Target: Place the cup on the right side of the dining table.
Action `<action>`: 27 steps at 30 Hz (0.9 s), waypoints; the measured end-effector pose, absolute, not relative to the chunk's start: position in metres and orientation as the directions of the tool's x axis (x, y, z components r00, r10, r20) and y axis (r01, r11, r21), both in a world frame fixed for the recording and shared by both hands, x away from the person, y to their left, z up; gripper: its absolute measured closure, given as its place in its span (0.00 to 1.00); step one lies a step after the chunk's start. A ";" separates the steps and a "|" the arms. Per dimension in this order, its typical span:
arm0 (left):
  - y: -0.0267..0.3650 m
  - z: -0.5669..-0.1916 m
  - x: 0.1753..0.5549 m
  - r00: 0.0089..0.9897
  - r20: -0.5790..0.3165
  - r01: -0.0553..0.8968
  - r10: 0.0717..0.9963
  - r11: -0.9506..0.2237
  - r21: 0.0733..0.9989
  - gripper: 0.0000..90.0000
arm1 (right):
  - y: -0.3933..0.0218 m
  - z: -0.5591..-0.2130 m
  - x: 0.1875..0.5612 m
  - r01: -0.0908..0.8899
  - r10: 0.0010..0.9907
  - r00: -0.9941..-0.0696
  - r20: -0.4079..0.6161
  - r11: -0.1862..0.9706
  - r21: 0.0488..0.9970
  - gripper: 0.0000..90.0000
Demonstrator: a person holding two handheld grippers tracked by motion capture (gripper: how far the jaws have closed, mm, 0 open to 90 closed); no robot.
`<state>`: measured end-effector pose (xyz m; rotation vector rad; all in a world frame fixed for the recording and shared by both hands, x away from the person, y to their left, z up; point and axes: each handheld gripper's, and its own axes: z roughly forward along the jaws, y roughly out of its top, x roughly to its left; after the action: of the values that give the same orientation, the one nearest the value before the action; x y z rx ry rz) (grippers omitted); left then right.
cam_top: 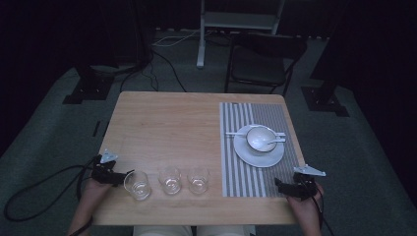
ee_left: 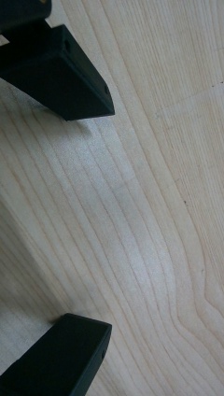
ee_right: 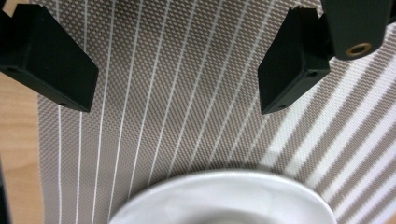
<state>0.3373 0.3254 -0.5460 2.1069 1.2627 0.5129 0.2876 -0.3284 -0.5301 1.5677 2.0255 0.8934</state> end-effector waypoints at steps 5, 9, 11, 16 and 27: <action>0.325 -0.546 0.337 0.466 0.012 0.643 0.885 -0.348 0.682 0.01 | -0.323 -0.525 0.286 0.676 0.957 -0.287 0.043 0.170 0.717 0.13; 0.325 -0.546 0.337 0.467 0.013 0.642 0.884 -0.349 0.682 0.01 | -0.317 -0.520 0.284 0.661 0.954 -0.298 0.021 0.191 0.726 0.13; 0.325 -0.546 0.337 0.467 0.013 0.643 0.884 -0.349 0.682 0.01 | -0.315 -0.516 0.283 0.649 0.952 -0.305 0.025 0.188 0.737 0.13; 0.325 -0.546 0.337 0.466 0.012 0.643 0.885 -0.348 0.682 0.01 | -0.312 -0.509 0.282 0.632 0.946 -0.321 0.041 0.181 0.754 0.13; 0.325 -0.546 0.337 0.466 0.013 0.642 0.885 -0.349 0.682 0.01 | -0.302 -0.483 0.276 0.570 0.929 -0.367 0.042 0.189 0.800 0.13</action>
<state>0.3371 0.3253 -0.5460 2.1060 1.2634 0.5138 0.2765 -0.3015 -0.4825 1.4006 2.0131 1.0433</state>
